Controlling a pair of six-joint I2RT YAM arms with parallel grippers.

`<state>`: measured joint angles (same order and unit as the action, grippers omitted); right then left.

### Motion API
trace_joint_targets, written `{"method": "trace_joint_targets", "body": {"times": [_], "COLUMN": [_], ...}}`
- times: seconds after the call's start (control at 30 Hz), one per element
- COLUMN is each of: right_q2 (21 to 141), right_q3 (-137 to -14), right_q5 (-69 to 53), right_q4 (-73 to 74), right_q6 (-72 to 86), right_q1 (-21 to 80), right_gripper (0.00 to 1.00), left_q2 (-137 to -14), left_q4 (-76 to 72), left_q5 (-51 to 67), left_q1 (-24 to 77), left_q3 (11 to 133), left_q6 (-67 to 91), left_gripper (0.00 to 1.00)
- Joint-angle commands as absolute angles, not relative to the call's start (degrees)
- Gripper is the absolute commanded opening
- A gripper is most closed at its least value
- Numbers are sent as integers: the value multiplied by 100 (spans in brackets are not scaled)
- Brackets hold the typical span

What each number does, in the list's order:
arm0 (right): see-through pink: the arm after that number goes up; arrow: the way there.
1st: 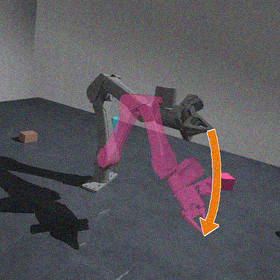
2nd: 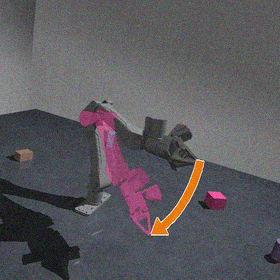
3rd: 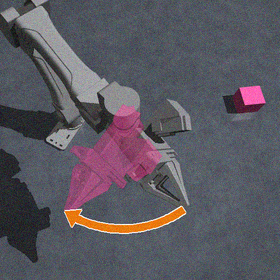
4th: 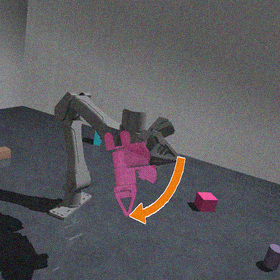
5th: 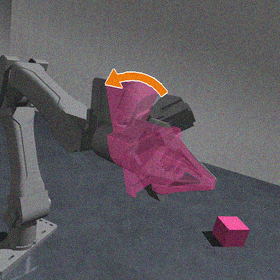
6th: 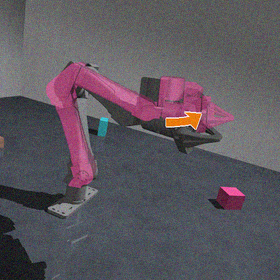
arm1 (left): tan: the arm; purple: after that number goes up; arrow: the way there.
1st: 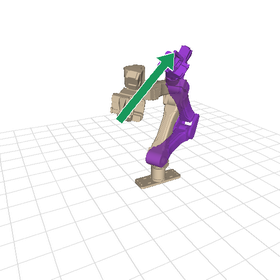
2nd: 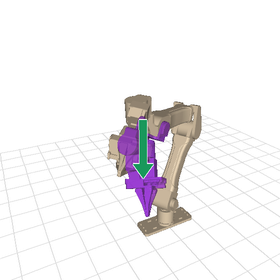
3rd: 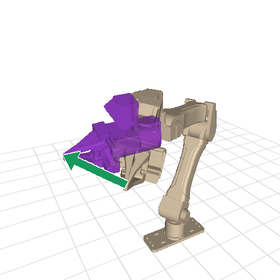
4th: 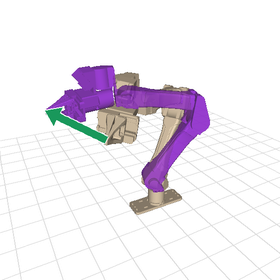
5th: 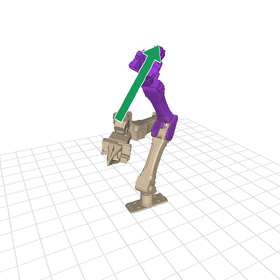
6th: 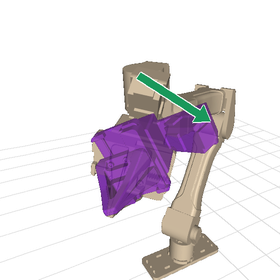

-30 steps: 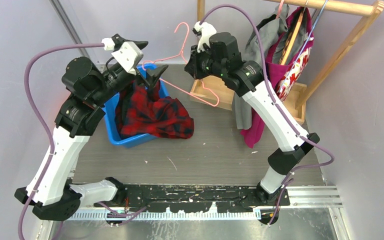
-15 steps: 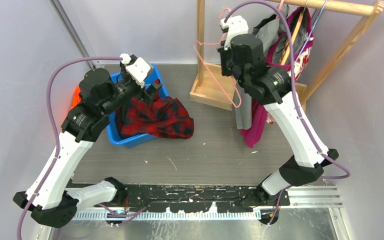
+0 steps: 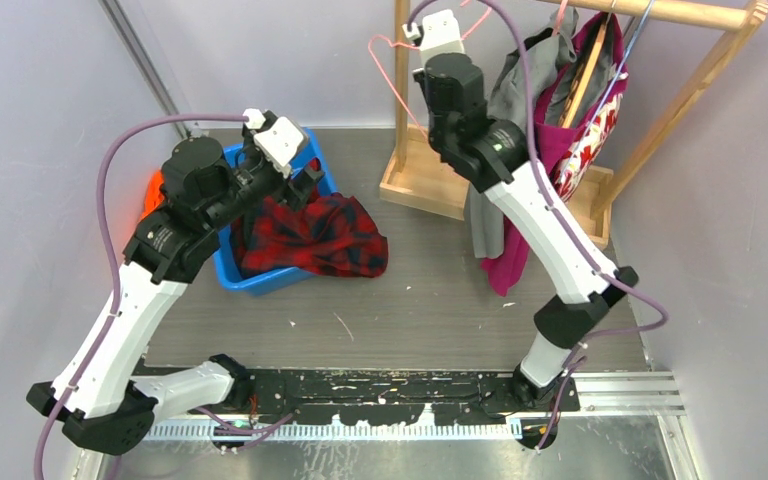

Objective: Remove the skirt from the hanger
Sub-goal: Place the hanger at the clothesline.

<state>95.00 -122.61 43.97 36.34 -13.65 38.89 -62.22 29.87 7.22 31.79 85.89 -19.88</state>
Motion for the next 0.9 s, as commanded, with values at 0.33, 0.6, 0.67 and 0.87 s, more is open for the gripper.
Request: {"method": "trace_joint_targets", "body": {"times": [0.33,0.6,0.67,0.87], "right_q2": [8909,8608,8655,8897], "right_q3": [-12643,-12552,-12405,-12628], "right_q5": [4544,4855,5104,5417], "right_q4": [3907,4388,3928,3505], "right_q6": [-1190,-1195,-1478,-1945], "right_q1": [3874,4071,4065,4065], "right_gripper": [1,1,1,1], "left_q2": [-6135,-6210,-6211,-6173], "left_q4": [2908,2884,2881,2983], "left_q5": [584,698,731,630], "left_q1": [3190,3191,3194,3191], "left_q3": [8616,8568,8574,8618], "left_q6": [-2092,-1951,-1898,-1929], "left_gripper": [79,79,79,79]}}
